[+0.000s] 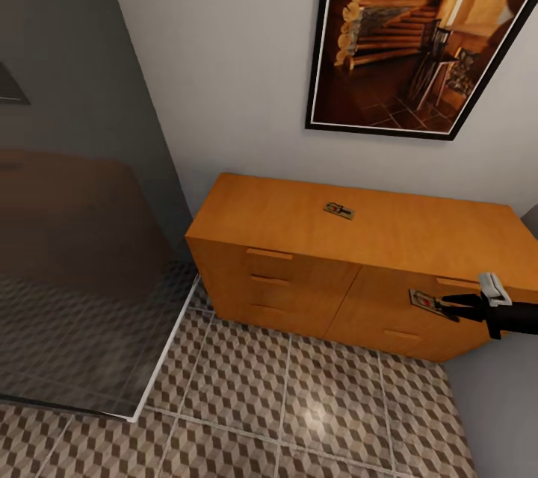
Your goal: Take the four mousetraps from the cabinet in the bathroom and place them on the bathroom floor. Make sure all four end up on the same floor surface, and ensure that at least two of them are either under or directly next to the same bathroom sink.
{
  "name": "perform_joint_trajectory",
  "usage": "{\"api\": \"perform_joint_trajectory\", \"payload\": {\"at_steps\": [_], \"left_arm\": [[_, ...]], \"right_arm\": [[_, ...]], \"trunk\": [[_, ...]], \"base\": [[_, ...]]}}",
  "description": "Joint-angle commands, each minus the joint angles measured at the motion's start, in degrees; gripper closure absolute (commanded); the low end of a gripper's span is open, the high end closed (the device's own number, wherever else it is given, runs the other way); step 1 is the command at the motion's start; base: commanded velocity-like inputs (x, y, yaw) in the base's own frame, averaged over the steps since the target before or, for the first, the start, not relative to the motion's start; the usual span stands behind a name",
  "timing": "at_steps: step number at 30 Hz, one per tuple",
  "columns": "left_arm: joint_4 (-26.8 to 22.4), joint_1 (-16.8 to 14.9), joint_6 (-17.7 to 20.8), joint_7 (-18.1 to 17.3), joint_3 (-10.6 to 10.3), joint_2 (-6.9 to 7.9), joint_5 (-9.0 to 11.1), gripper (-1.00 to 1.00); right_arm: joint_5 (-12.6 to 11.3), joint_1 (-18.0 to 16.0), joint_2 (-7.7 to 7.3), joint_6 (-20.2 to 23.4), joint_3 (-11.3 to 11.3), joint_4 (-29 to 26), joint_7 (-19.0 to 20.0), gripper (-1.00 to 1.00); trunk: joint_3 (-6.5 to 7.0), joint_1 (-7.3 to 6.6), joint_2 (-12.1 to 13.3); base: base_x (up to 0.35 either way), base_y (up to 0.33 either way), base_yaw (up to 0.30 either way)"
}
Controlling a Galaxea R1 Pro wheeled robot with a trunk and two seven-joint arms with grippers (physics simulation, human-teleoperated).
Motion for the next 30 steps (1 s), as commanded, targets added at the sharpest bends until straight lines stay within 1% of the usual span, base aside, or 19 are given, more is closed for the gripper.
{"api": "perform_joint_trajectory", "payload": {"at_steps": [1,5,8,10,12,13,15,16,18,19,21,22,24,26,28,29,30], "left_arm": [[0.03,-0.06,0.13,0.03,-0.49,-0.06,0.53,-1.00],[0.01,-0.05,0.09,0.02,-0.49,-0.21,0.50,-1.00],[-0.03,-0.05,-0.48,-0.01,-0.49,-0.29,0.50,-1.00],[-0.06,-0.05,-1.65,-0.01,-0.49,-0.62,0.49,-1.00],[-0.07,-0.05,-2.50,-0.02,-0.49,-1.25,0.49,-1.00],[-0.08,-0.04,-2.64,-0.02,-0.49,-1.36,0.49,-1.00],[-0.08,-0.04,-2.99,-0.02,-0.49,-1.62,0.49,-1.00],[-0.08,-0.04,-3.10,-0.02,-0.49,-1.66,0.49,-1.00],[-0.08,-0.04,-4.01,-0.02,-0.49,-1.74,0.49,-1.00],[-0.08,-0.04,-4.36,-0.02,-0.49,-1.75,0.49,-1.00],[-0.08,-0.04,-5.91,-0.02,-0.52,-1.81,0.49,-1.00],[-0.08,-0.04,-6.25,-0.02,-0.53,-1.83,0.49,-1.00],[-0.18,-0.04,-7.04,-0.02,-0.56,-1.89,0.45,-1.00],[-0.53,-0.04,-7.37,-0.02,-0.57,-1.94,0.43,-1.00],[-0.89,-0.04,-7.50,-0.02,-0.57,-1.96,0.41,-1.00],[-1.01,-0.04,-7.54,-0.02,-0.57,-1.97,0.41,-1.00],[-1.07,-0.04,-7.57,-0.02,-0.57,-1.97,0.41,-1.00]], "right_arm": [[-0.07,-0.06,0.17,-0.25,0.03,0.04,0.14,1.00],[0.19,-0.06,1.15,-0.37,0.09,0.08,0.14,1.00],[0.32,-0.05,2.45,-0.60,0.19,0.38,0.10,1.00],[0.52,-0.06,3.85,-1.21,0.26,0.67,0.02,1.00],[1.32,-0.05,5.57,-2.01,0.32,0.86,-0.05,1.00],[1.67,-0.05,5.95,-2.15,0.33,0.91,-0.12,1.00],[3.63,-0.05,7.33,-2.50,0.35,1.30,-0.54,1.00],[4.22,-0.05,7.68,-2.58,0.36,1.49,-0.64,1.00],[6.81,-0.05,9.21,-3.28,0.36,2.88,-0.91,1.00],[7.47,-0.05,9.62,-3.64,0.37,3.42,-0.94,1.00],[10.17,-0.06,11.43,-5.91,0.37,6.07,-1.05,1.00],[10.90,-0.06,11.96,-6.62,0.37,6.75,-1.11,1.00],[14.15,-0.06,14.24,-9.33,0.37,9.02,-1.79,1.00],[17.41,-0.05,16.20,-10.99,0.37,11.21,-3.42,1.00],[20.26,-0.05,17.98,-12.32,0.37,14.32,-5.83,1.00],[21.39,-0.05,18.82,-13.29,0.37,16.04,-7.32,1.00],[21.91,-0.05,19.24,-13.86,0.37,16.85,-8.11,1.00]], "trunk": [[-0.09,0.03,-0.09],[-0.09,0.03,-0.09],[-0.09,0.03,-0.09],[-0.09,0.03,-0.09],[-0.09,0.03,-0.09],[-0.09,0.03,-0.09],[-0.09,0.03,-0.09],[-0.09,0.03,-0.09],[-0.09,0.03,-0.09],[-0.09,0.03,-0.09],[-0.09,0.03,-0.09],[-0.09,0.03,-0.09],[-0.09,0.03,-0.09],[-0.09,0.03,-0.09],[-0.09,0.03,-0.09],[-0.09,0.03,-0.09],[-0.09,0.03,-0.09]], "base": [[-0.001,0.001,0.000],[0.000,0.000,0.000],[0.000,0.000,0.000],[0.000,0.000,0.000],[0.000,0.000,0.000],[0.000,0.000,0.000],[0.000,0.000,0.000],[0.000,0.000,0.000],[0.000,0.000,0.000],[0.000,0.000,0.000],[0.000,0.000,0.000],[0.000,0.000,0.000],[0.000,0.000,0.000],[0.000,0.000,0.000],[0.000,0.000,0.000],[0.000,0.000,0.000],[0.000,0.000,0.000]]}}
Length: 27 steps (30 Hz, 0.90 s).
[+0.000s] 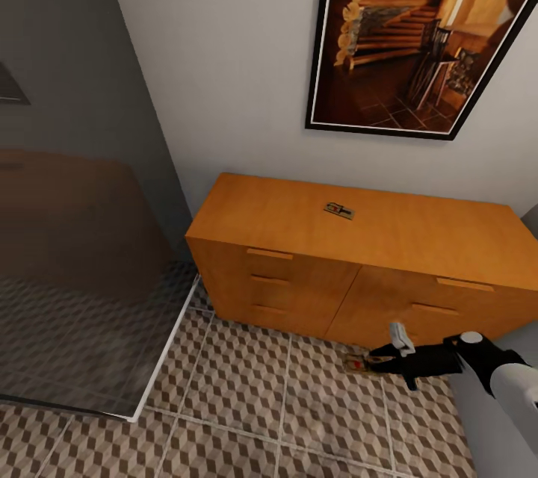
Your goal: Take the four mousetraps from the cabinet in the bathroom and place them on the bathroom floor. Make sure all four end up on the same floor surface, and ensure that at least two of them are either under or directly next to the same bathroom sink.
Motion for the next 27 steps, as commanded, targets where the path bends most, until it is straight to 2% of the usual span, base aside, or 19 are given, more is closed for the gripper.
{"api": "perform_joint_trajectory", "payload": {"at_steps": [1,5,7,9,15,17,19,22,27], "left_arm": [[0.12,-0.08,-0.38,0.08,-0.49,-0.05,0.53,-1.00],[-0.01,-0.08,-1.84,0.08,-0.49,-0.05,0.48,-1.00],[-0.08,-0.08,-2.59,0.08,-0.49,-0.05,0.44,-1.00],[-0.11,-0.08,-3.59,0.11,-0.49,-0.01,0.35,-1.00],[-0.36,-0.08,-11.37,0.17,-0.49,0.74,0.27,-1.00],[-0.37,-0.08,-12.05,0.17,-0.49,0.76,0.27,-1.00],[-0.45,-0.08,-12.50,0.17,-0.49,0.73,0.26,-1.00],[-1.79,-0.08,-12.92,0.17,-0.49,0.72,0.26,-1.00],[-3.32,-0.08,-13.02,0.17,-0.55,0.81,0.26,-1.00]], "right_arm": [[1.10,-0.04,0.96,-1.64,-0.09,1.55,-1.75,1.00],[5.00,0.81,5.34,-5.46,-0.09,5.25,-9.70,1.00],[6.52,2.22,6.68,-5.92,-0.09,5.63,-12.92,1.00],[7.33,3.35,7.44,-6.10,-0.09,5.75,-15.19,1.00],[8.03,8.14,8.87,-6.36,-0.09,5.92,-24.43,1.00],[8.03,9.80,9.10,-7.05,-0.09,5.95,-25.91,1.00],[8.05,11.93,10.02,-9.15,-0.14,5.96,-28.18,1.00],[7.97,15.14,11.08,-11.75,-0.17,6.04,-34.89,1.00],[7.84,19.89,12.37,-14.19,-0.18,6.06,-43.05,1.00]], "trunk": [[-0.08,0.03,-0.10],[-0.08,0.03,-0.10],[-0.08,0.03,-0.10],[-0.08,0.03,-0.10],[-0.08,0.03,-0.10],[-0.08,0.03,-0.10],[-0.08,0.03,-0.10],[-0.08,0.03,-0.10],[-0.08,0.03,-0.10]], "base": [[0.000,0.000,0.000],[0.000,0.000,0.000],[0.000,0.000,0.000],[0.000,0.000,0.000],[0.000,0.000,0.000],[0.000,0.000,0.000],[0.000,0.000,0.000],[0.000,0.000,0.000],[0.000,0.000,0.000]]}}
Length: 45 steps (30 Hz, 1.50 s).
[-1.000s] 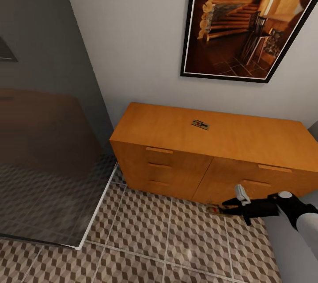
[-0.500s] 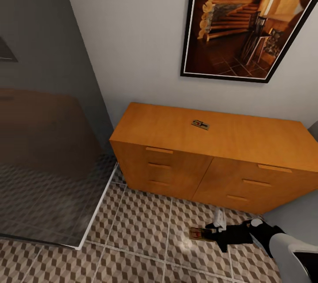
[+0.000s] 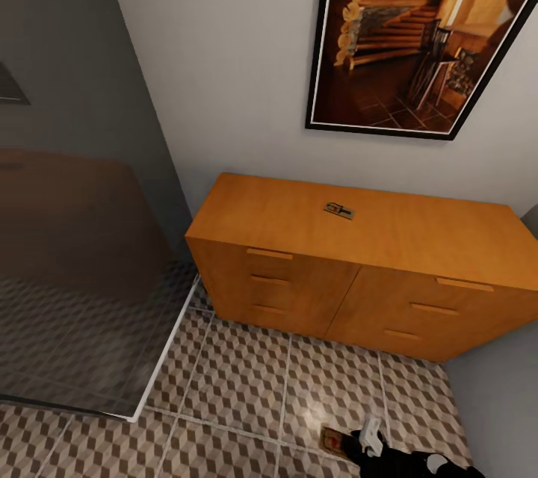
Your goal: Take the four mousetraps from the cabinet in the bathroom and place them on the bathroom floor. Make sure all four end up on the same floor surface, and ensure that at least two of them are either under or directly next to the same bathroom sink.
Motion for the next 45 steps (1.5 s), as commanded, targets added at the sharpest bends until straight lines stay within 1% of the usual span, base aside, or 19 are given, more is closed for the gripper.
{"api": "perform_joint_trajectory", "payload": {"at_steps": [1,3,6,7,9,10,13,16,19,20,23,25,29,32,36,41,42,43,45], "left_arm": [[-0.05,-0.04,-0.21,0.18,-0.51,-0.02,0.48,-1.00],[-0.15,-0.04,-0.22,0.18,-0.52,0.02,0.48,-1.00],[-0.21,-0.04,-0.24,0.18,-0.52,0.07,0.49,-1.00],[-0.22,-0.04,-0.24,0.18,-0.52,0.07,0.49,-1.00],[-0.23,-0.03,-0.27,0.18,-0.52,0.13,0.48,-1.00],[-0.25,-0.03,-0.32,0.18,-0.52,0.15,0.48,-1.00],[-0.15,-0.04,-2.16,0.18,-0.52,0.17,0.50,-1.00],[0.03,-0.03,-4.97,0.18,-0.55,0.17,0.55,-1.00],[0.08,-0.04,-5.93,0.18,-0.57,0.21,0.56,-1.00],[0.08,-0.04,-6.00,0.18,-0.56,0.22,0.56,-1.00],[-0.05,-0.01,-6.27,0.18,-0.53,0.45,0.57,-1.00],[-0.27,-0.02,-6.34,0.23,-0.44,0.56,0.57,-1.00],[-1.04,0.03,-6.33,0.38,-0.25,0.55,0.56,-1.00],[-4.15,0.03,-6.15,0.74,-0.13,0.24,0.57,-1.00],[-10.11,0.04,-5.90,0.92,-0.01,-0.60,0.57,-1.00],[-19.33,0.05,-4.53,1.03,0.11,-0.98,0.57,-1.00],[-21.85,0.05,-3.35,1.04,0.13,-1.01,0.57,-1.00],[-27.19,0.05,0.65,1.23,0.16,-0.97,0.52,-1.00],[-32.77,0.05,4.99,1.74,0.07,-0.65,0.49,-1.00]], "right_arm": [[0.00,1.12,0.39,-1.48,-0.27,-0.01,-2.21,1.00],[-0.07,2.77,1.06,-3.50,-0.31,0.00,-5.51,1.00],[-1.01,5.35,2.46,-7.15,-0.40,0.01,-13.69,1.00],[-1.23,5.74,2.73,-7.59,-0.40,0.01,-15.23,1.00],[-2.19,7.24,4.15,-9.22,-0.42,0.03,-21.54,1.00],[-3.11,8.66,5.40,-11.77,-0.43,0.04,-28.06,1.00],[-3.81,10.72,6.86,-18.04,-0.43,0.06,-37.65,1.00],[-4.73,12.41,7.47,-24.75,-0.43,0.08,-47.56,1.00],[-7.08,14.42,8.59,-30.62,-0.43,0.08,-54.43,1.00],[-7.65,14.76,8.85,-31.18,-0.43,0.08,-55.25,1.00],[-10.93,16.39,10.20,-31.18,-0.43,0.09,-59.61,1.00],[-12.30,17.13,10.71,-31.18,-0.43,0.09,-61.88,1.00],[-12.98,17.47,11.59,-31.18,-0.45,0.09,-62.85,1.00],[-13.23,17.56,12.22,-31.18,-0.61,-0.16,-63.07,1.00],[-14.00,17.58,12.22,-28.26,-0.77,-0.33,-63.05,1.00],[-14.79,17.59,12.18,-27.47,-0.74,-0.42,-63.05,1.00],[-14.85,17.59,12.18,-27.42,-0.72,-0.43,-63.04,1.00],[-14.91,17.59,12.19,-27.48,-0.69,-0.44,-62.98,1.00],[-14.91,17.59,12.16,-27.62,-0.64,-0.44,-62.92,1.00]], "trunk": [[-0.08,0.03,-0.09],[-0.08,0.03,-0.09],[-0.08,0.03,-0.09],[-0.08,0.03,-0.09],[-0.08,0.03,-0.09],[-0.08,0.03,-0.09],[-0.08,0.03,-0.09],[-0.08,0.03,-0.09],[-0.08,0.03,-0.09],[-0.08,0.03,-0.09],[-0.08,0.03,-0.09],[-0.08,0.03,-0.09],[-0.08,0.03,-0.09],[-0.08,0.03,-0.09],[-0.08,0.03,-0.09],[-0.08,0.03,-0.09],[-0.08,0.03,-0.09],[-0.08,0.03,-0.09],[-0.08,0.03,-0.09]], "base": [[0.000,0.000,0.000],[0.000,0.000,0.000],[0.000,0.000,0.000],[0.000,0.000,0.000],[0.000,0.000,0.000],[0.000,0.000,0.000],[0.000,0.000,0.000],[0.000,0.000,0.000],[0.000,0.000,0.000],[0.000,0.000,0.000],[0.000,0.000,0.000],[0.000,0.000,0.000],[0.000,0.000,0.000],[0.000,0.000,0.000],[0.000,0.000,0.000],[0.000,0.000,0.000],[0.000,0.000,0.000],[0.000,0.000,0.000],[0.000,0.000,0.000]]}}
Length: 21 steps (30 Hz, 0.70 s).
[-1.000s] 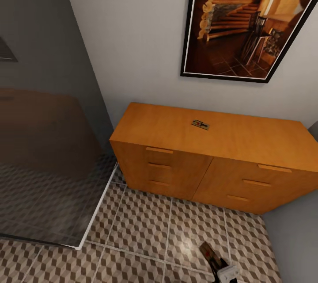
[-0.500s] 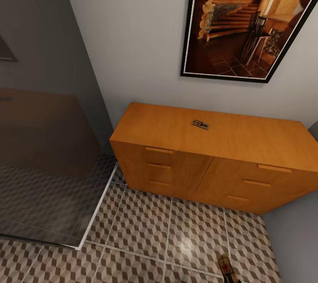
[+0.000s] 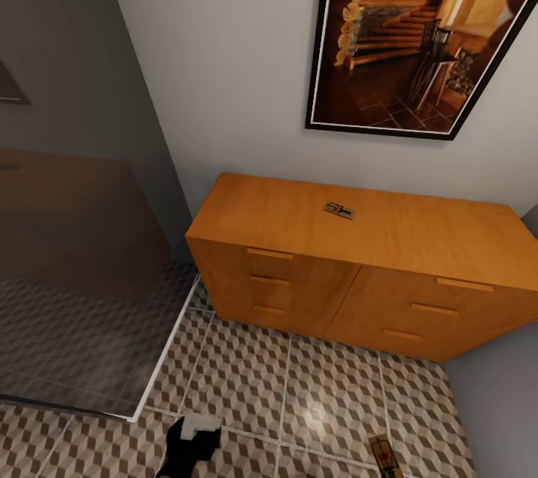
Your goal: Take the four mousetraps from the cabinet in the bathroom and place them on the bathroom floor. Make sure all four end up on the same floor surface, and ensure that at least two of them are either under or directly next to the same bathroom sink.
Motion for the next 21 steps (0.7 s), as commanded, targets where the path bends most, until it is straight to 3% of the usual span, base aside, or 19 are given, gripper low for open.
{"api": "perform_joint_trajectory", "payload": {"at_steps": [1,5,9,21], "left_arm": [[-1.48,-0.04,0.53,0.57,-0.52,0.20,0.62,-1.00],[-8.34,-0.04,2.81,0.88,-0.75,0.60,0.50,-1.00],[-10.16,-0.06,3.36,0.92,-0.84,0.51,0.45,-1.00],[-3.21,-0.04,3.29,0.76,-1.24,0.71,0.25,-1.00]], "right_arm": [[0.63,-0.04,0.00,-0.05,-0.02,0.03,-0.77,1.00],[0.65,-0.03,-0.03,-0.16,0.00,0.03,-0.74,1.00],[0.66,-0.03,-0.04,-0.18,0.00,0.03,-0.76,1.00],[0.73,-0.03,-0.07,-0.17,0.08,0.03,-0.73,1.00]], "trunk": [[-0.09,0.03,-0.09],[-0.09,0.03,-0.09],[-0.09,0.03,-0.09],[-0.09,0.03,-0.09]], "base": [[0.000,0.000,0.000],[0.000,0.000,0.000],[0.000,0.000,0.000],[0.000,0.000,0.000]]}}
